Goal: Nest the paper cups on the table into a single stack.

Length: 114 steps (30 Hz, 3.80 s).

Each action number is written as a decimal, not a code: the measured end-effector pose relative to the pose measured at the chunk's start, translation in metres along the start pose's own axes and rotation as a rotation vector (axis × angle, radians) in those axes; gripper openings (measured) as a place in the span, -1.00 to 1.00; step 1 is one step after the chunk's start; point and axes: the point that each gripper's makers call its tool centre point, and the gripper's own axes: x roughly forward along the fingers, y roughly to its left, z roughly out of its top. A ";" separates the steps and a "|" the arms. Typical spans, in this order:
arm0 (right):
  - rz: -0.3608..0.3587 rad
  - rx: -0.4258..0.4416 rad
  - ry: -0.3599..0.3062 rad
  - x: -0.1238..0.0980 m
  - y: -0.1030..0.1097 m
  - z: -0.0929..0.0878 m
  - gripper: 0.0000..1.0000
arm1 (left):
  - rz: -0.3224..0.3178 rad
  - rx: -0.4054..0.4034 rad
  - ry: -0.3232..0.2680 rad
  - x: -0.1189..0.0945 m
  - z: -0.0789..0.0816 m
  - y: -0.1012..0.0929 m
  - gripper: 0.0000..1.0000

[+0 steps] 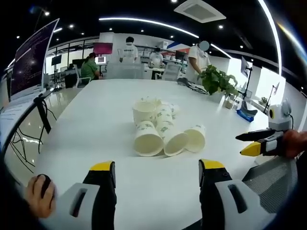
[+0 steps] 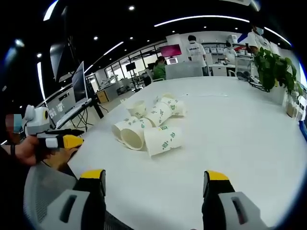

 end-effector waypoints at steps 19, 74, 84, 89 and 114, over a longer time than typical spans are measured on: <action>-0.002 0.003 0.007 0.001 -0.001 -0.003 0.65 | 0.006 0.004 -0.004 -0.001 0.002 0.001 0.38; 0.104 -0.187 0.134 0.028 -0.003 0.010 0.52 | 0.006 -0.009 -0.015 -0.002 0.004 0.001 0.36; 0.152 -0.420 0.235 0.046 -0.016 0.018 0.52 | 0.011 -0.011 -0.012 -0.003 0.004 0.001 0.35; 0.175 -0.507 0.272 0.050 -0.018 0.018 0.52 | 0.002 -0.004 -0.004 -0.004 0.004 -0.004 0.34; 0.258 -0.768 0.329 0.089 -0.018 0.058 0.47 | -0.007 -0.010 0.001 -0.003 0.003 -0.005 0.30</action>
